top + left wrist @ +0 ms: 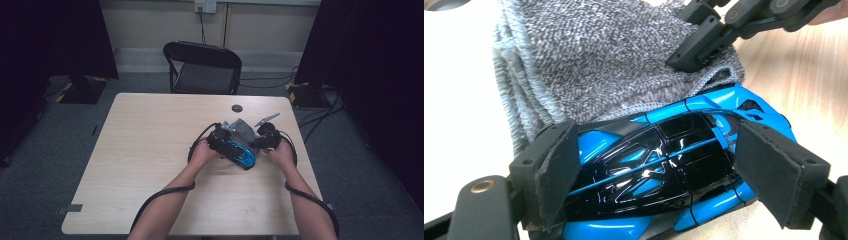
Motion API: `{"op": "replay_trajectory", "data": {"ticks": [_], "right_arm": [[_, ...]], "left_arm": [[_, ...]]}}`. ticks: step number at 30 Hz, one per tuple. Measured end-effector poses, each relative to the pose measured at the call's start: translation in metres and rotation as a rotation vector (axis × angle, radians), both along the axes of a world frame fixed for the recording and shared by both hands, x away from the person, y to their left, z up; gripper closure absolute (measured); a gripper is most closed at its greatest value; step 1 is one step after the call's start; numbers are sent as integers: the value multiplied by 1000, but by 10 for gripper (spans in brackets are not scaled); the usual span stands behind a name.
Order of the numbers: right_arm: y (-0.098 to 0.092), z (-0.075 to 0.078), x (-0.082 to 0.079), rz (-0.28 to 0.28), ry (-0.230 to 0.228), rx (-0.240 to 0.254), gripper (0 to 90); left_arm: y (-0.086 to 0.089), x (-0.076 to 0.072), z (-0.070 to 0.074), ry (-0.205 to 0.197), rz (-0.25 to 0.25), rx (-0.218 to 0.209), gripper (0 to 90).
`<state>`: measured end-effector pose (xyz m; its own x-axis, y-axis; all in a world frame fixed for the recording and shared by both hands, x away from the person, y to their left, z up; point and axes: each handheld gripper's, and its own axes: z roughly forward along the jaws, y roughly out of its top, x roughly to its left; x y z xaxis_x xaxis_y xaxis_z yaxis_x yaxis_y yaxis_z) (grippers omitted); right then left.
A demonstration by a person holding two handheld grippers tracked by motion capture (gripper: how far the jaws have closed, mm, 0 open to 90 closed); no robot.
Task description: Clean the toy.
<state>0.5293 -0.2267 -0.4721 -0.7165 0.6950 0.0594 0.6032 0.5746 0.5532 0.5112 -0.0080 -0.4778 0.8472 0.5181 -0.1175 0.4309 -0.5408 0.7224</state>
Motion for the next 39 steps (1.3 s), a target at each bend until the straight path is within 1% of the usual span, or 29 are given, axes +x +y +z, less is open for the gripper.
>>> {"op": "replay_trajectory", "data": {"ticks": [2, 10, 19, 21, 23, 28, 34, 39], "right_arm": [[-3, 0, -2, 13, 4, -1, 780], [-12, 1, -9, 31, 14, 7, 780], [-25, 1, -22, 32, 12, 4, 779], [-28, 2, -25, 23, 16, 1, 779], [-31, 2, -28, 16, 14, 1, 779], [-38, 4, -35, 18, 11, -25, 779], [-50, 4, -45, 14, 18, -23, 778], [-55, 5, -52, 15, 20, -29, 777]], "left_arm": [[0, 0, 0, -4, -1, -1, 184], [0, 0, 0, -8, -6, 1, 183], [-1, -1, 0, -11, 2, 6, 184], [-2, -2, 1, -9, 11, 9, 182], [-3, -4, 1, -12, 10, 13, 182], [-6, -5, 1, -6, 10, 16, 181], [-6, -5, 1, -9, 15, 17, 180], [-6, -5, 1, -8, 15, 22, 180]]}}
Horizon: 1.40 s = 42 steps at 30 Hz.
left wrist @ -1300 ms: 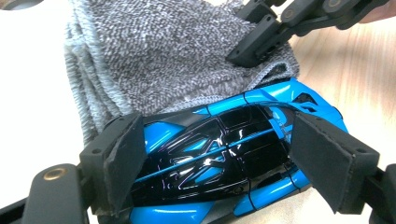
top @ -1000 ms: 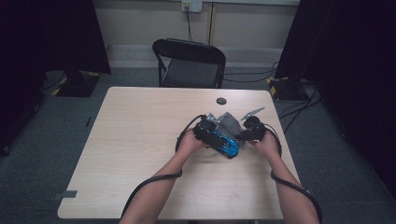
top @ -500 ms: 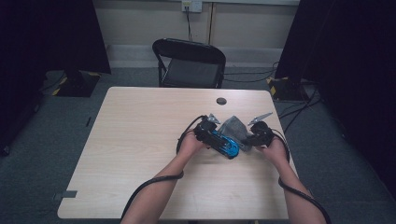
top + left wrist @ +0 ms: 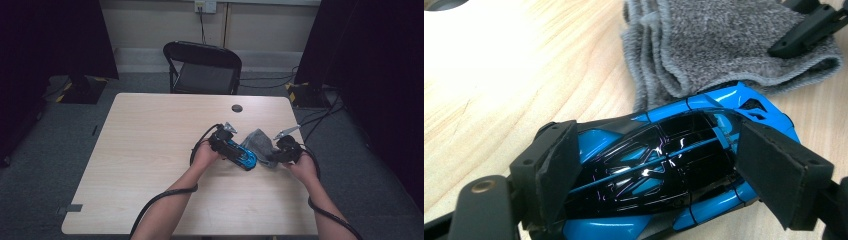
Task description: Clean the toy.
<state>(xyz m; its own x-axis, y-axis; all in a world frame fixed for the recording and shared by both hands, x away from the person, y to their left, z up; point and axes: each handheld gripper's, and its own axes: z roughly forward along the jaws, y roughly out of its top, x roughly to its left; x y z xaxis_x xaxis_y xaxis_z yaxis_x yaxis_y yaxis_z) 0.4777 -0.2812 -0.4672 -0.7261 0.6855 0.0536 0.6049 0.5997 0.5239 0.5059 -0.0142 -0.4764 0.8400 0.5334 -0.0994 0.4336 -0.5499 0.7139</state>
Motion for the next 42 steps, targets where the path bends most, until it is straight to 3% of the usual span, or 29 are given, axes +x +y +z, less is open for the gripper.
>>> {"op": "replay_trajectory", "data": {"ticks": [25, 34, 42], "right_arm": [[-29, 1, -35, 8, 17, 39, 778], [-38, 8, -49, 17, 9, 41, 777], [-56, 15, -54, -54, -11, 97, 779]], "left_arm": [[-3, -1, 0, 1, 10, 2, 173], [-2, -2, 0, -8, 15, -1, 172], [-4, -3, 0, -19, -7, 21, 155]]}}
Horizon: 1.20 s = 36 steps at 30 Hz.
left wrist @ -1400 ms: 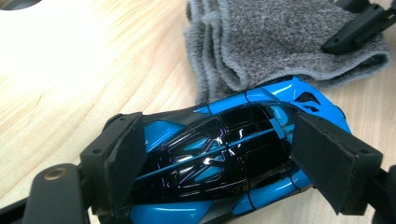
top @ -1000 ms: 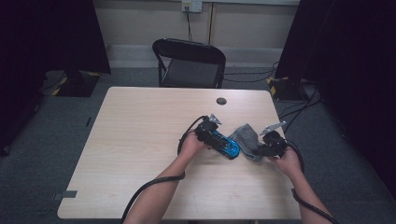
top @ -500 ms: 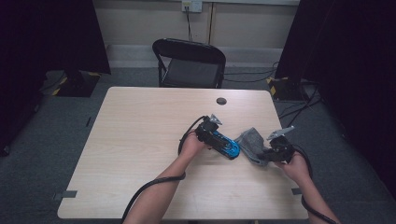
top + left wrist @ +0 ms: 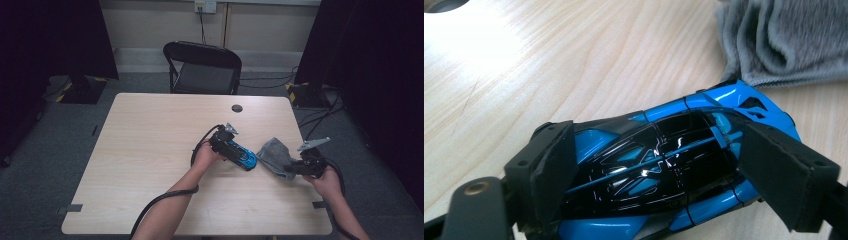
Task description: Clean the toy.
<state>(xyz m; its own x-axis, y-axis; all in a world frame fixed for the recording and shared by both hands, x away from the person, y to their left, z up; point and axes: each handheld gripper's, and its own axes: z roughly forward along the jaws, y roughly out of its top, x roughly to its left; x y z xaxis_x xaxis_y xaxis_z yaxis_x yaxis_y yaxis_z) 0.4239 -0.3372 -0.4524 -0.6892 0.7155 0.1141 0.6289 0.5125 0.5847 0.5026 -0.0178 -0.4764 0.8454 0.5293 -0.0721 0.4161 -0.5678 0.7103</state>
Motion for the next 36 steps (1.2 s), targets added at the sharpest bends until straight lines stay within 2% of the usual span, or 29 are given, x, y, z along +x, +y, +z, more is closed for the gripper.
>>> {"op": "replay_trajectory", "data": {"ticks": [6, 11, 14, 19, 23, 28, 36], "right_arm": [[0, 17, 17, -52, -34, 16, 789], [6, 30, 36, -103, -65, 22, 794], [11, 35, 47, -112, -76, 21, 794], [28, 37, 69, -111, -90, 10, 794], [49, 30, 86, -84, -90, 4, 793], [70, 20, 97, -53, -77, 8, 792], [100, 1, 109, 59, -64, -23, 791]], "left_arm": [[0, -2, -1, -13, -12, 2, 149], [0, -4, -1, -36, -35, 24, 145], [0, -6, -1, -59, -63, 46, 143], [0, -7, -3, -62, -67, 34, 142], [-1, -7, -3, -67, -80, 32, 141], [-1, -8, -5, -74, -87, 18, 142], [-1, -8, -7, -74, -95, 2, 136]]}}
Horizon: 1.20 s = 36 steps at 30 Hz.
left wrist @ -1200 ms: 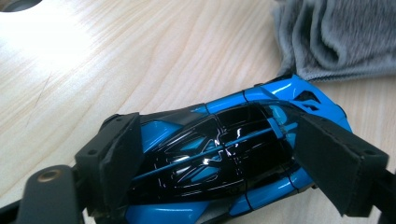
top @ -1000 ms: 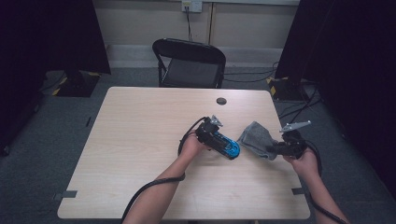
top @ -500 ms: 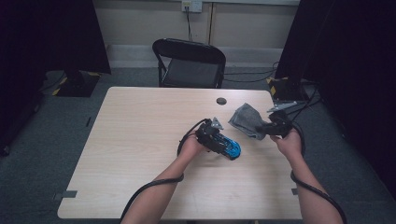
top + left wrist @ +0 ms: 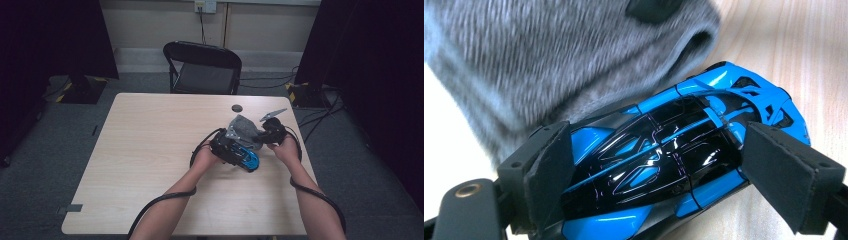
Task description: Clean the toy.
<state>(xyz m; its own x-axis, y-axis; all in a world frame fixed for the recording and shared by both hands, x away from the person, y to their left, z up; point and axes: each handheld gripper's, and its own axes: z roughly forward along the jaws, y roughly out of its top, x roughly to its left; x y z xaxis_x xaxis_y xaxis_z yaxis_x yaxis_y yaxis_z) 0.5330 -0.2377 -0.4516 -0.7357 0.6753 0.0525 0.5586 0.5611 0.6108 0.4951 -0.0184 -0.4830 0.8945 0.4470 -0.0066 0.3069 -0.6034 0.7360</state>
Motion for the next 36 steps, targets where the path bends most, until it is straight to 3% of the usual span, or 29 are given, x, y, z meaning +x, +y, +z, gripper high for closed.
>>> {"op": "replay_trajectory", "data": {"ticks": [5, 10, 16, 36], "right_arm": [[15, -15, 8, 50, 42, -52, 790], [15, -20, 8, 56, 52, -31, 790], [14, -20, 5, 74, 53, -42, 790], [-18, -19, -15, 56, 84, -30, 785]], "left_arm": [[0, 0, 0, -3, 1, -3, 135], [0, 0, 0, -2, 1, -3, 135], [0, 0, 0, -2, 2, -3, 135], [0, 0, 0, 0, 5, 1, 137]]}}
